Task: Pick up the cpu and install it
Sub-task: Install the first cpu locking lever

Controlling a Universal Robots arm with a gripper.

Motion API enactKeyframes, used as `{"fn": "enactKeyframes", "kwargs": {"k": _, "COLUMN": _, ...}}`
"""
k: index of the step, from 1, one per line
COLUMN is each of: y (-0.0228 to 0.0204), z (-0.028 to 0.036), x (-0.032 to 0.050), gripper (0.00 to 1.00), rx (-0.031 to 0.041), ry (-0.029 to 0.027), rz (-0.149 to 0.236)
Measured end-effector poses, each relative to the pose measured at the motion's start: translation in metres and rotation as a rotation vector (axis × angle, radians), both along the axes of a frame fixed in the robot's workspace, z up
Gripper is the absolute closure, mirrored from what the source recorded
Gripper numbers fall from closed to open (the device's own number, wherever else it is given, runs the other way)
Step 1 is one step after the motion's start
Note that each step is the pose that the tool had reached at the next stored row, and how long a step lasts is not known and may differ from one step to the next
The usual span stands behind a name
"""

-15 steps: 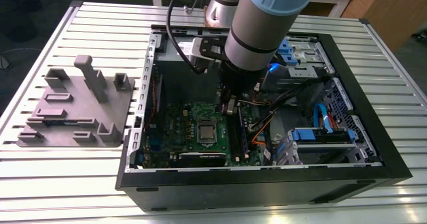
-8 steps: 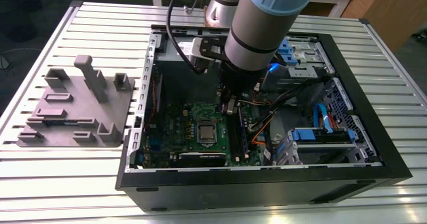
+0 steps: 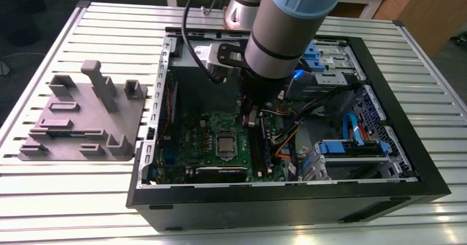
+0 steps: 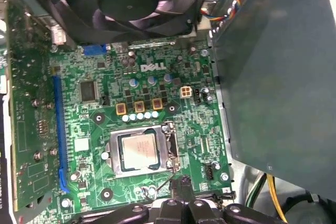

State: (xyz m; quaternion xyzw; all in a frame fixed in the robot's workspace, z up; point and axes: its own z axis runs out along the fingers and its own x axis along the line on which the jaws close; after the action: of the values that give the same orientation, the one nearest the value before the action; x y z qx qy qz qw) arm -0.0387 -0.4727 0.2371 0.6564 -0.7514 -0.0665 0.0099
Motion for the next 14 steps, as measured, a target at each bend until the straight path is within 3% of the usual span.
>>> {"fn": "enactKeyframes", "kwargs": {"k": 4, "y": -0.0028, "z": -0.0006, "x": -0.001, "gripper": 0.9, "rx": 0.0053, "ry": -0.0088, "rz": 0.013}}
{"fn": "enactKeyframes", "kwargs": {"k": 6, "y": -0.0031, "z": -0.0006, "x": -0.0021, "gripper": 0.9, "rx": 0.0054, "ry": -0.0182, "rz": 0.017}}
{"fn": "enactKeyframes", "kwargs": {"k": 10, "y": -0.0033, "z": -0.0007, "x": -0.0047, "gripper": 0.9, "rx": 0.0056, "ry": -0.0447, "rz": 0.023}}
{"fn": "enactKeyframes", "kwargs": {"k": 11, "y": -0.0033, "z": -0.0008, "x": -0.0052, "gripper": 0.9, "rx": 0.0058, "ry": -0.049, "rz": 0.026}}
{"fn": "enactKeyframes", "kwargs": {"k": 14, "y": -0.0041, "z": -0.0016, "x": -0.0057, "gripper": 0.9, "rx": 0.0068, "ry": -0.0512, "rz": 0.05}}
